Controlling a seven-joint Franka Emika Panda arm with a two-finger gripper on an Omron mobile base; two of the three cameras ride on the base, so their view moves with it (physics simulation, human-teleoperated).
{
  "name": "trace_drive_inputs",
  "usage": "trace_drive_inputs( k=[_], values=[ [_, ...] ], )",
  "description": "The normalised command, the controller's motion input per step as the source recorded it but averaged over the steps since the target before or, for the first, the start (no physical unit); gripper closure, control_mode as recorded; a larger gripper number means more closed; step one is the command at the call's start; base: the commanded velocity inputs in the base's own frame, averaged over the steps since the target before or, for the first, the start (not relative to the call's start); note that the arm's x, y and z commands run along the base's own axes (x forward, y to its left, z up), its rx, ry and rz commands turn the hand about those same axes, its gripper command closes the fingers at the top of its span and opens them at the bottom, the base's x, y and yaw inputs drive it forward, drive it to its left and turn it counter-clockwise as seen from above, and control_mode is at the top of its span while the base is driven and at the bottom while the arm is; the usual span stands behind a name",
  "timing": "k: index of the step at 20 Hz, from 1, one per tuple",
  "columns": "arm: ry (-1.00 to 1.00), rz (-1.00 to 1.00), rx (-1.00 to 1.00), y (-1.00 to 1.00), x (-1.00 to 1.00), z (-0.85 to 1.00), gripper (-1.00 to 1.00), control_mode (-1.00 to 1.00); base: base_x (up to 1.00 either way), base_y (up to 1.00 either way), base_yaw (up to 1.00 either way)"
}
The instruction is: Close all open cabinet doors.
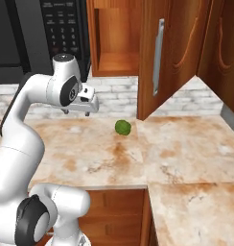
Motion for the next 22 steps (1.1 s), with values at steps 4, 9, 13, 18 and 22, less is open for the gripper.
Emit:
trace_drive_inputs(
  k=[4, 9, 13, 18, 22],
  values=[
    [0.00, 0.00, 0.00, 0.00, 0.00, 0.00, -1.00, 1.00, 0.08, -0.56, 0.00],
    [0.00, 0.00, 0.00, 0.00, 0.00, 0.00, -1.00, 1.00, 0.00, -0.60, 0.00],
    [0.00, 0.00, 0.00, 0.00, 0.00, 0.00, -1.00, 1.00, 0.00, -0.57, 0.00],
    [0.00, 0.00, 0.00, 0.00, 0.00, 0.00, -1.00, 1.00, 0.08, -0.33, 0.00],
    [0.00, 0.00, 0.00, 0.00, 0.00, 0.00, -1.00, 1.00, 0.00, -0.02, 0.00]
  ],
)
